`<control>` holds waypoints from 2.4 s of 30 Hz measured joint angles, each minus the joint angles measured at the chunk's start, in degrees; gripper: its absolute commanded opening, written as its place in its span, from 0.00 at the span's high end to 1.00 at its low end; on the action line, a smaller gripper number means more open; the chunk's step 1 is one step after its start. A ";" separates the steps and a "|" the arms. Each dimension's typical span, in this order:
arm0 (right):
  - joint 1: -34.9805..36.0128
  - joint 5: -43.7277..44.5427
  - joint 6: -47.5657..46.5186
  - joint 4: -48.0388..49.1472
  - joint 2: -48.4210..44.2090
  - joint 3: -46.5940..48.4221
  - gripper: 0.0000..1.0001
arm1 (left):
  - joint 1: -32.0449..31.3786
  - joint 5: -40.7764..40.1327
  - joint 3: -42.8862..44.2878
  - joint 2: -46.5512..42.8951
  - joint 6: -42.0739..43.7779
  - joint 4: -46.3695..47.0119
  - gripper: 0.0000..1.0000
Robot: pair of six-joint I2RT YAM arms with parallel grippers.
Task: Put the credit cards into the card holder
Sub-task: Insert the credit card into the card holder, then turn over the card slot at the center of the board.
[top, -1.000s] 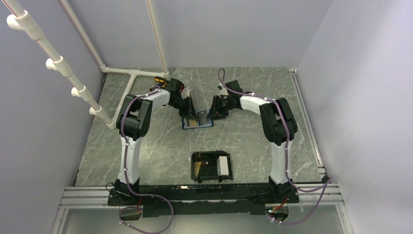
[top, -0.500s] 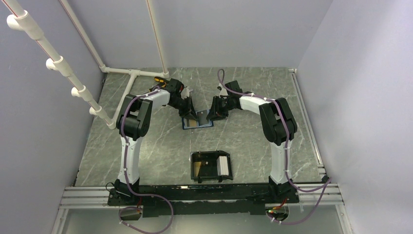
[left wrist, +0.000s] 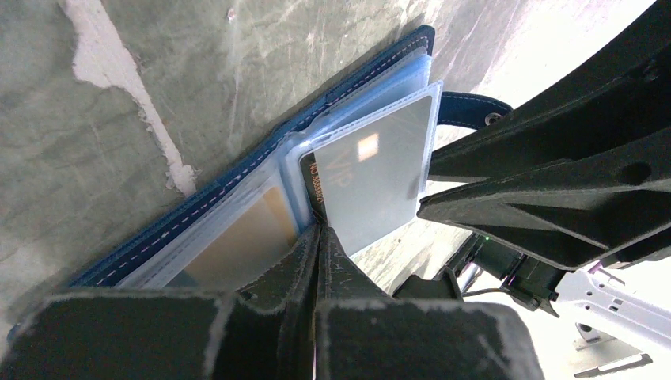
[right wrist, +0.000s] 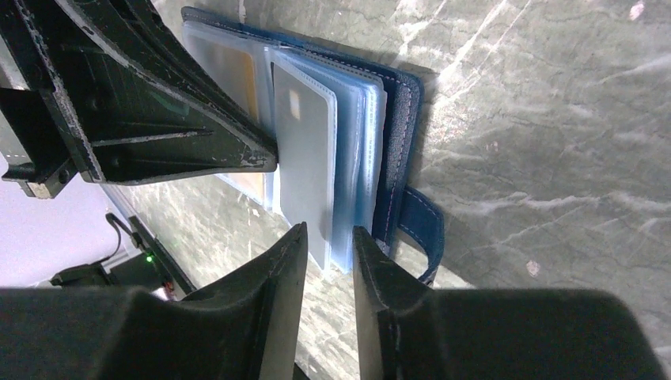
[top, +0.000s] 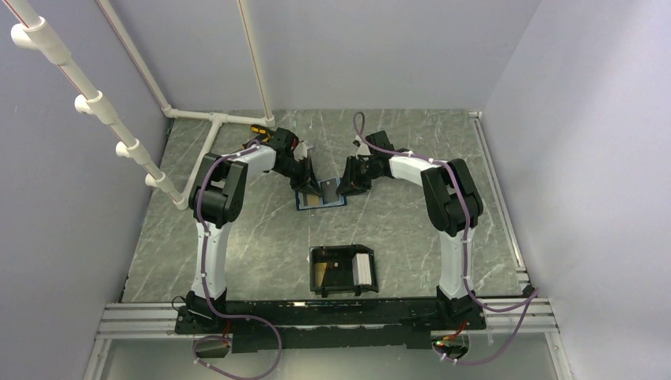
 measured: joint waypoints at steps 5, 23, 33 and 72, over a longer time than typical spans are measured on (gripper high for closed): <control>0.04 1.31 -0.87 -0.96 -1.29 -0.33 0.69 | 0.04 0.15 0.00 0.09 0.00 0.04 0.95; 0.26 1.07 -1.05 -0.48 -2.56 -0.90 0.71 | 0.15 0.59 0.00 0.22 0.04 0.17 0.95; 0.66 0.02 -1.01 -0.31 -0.85 -0.90 0.78 | 0.26 1.05 0.00 0.39 0.09 0.22 0.95; 15.04 5.57 1.16 -8.57 -5.66 9.57 0.45 | 11.43 -0.02 -20.20 -41.66 2.54 -10.05 0.42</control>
